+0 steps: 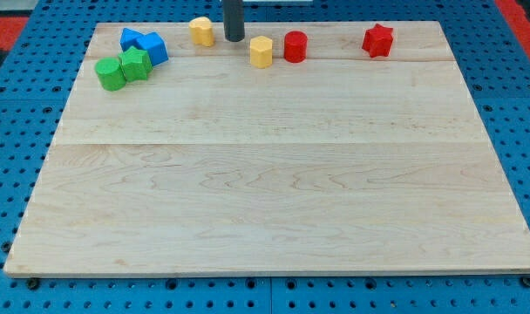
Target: Move red circle along with yellow hexagon towards left side
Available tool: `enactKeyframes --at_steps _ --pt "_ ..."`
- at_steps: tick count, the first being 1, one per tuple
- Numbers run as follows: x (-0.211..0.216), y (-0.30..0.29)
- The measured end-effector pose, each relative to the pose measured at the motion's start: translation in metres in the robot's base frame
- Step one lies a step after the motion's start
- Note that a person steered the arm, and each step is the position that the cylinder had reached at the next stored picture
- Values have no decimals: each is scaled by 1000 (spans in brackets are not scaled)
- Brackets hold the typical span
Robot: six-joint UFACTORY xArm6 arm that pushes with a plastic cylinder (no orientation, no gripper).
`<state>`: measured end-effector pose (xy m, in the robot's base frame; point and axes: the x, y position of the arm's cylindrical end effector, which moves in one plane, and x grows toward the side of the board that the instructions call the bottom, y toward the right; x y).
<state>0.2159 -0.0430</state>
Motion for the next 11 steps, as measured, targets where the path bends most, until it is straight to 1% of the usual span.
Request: enactKeyframes --at_steps 1,2,3,4,5,6,7,8,9,10,11 --pt "-21 30" --pt "-22 -56" --pt "-7 -143" --pt "-15 -83" --pt "-22 23" --pt "-23 154" --pt "10 133" --pt "38 65" --pt "54 -20" --pt "56 -31" --pt "56 -67"
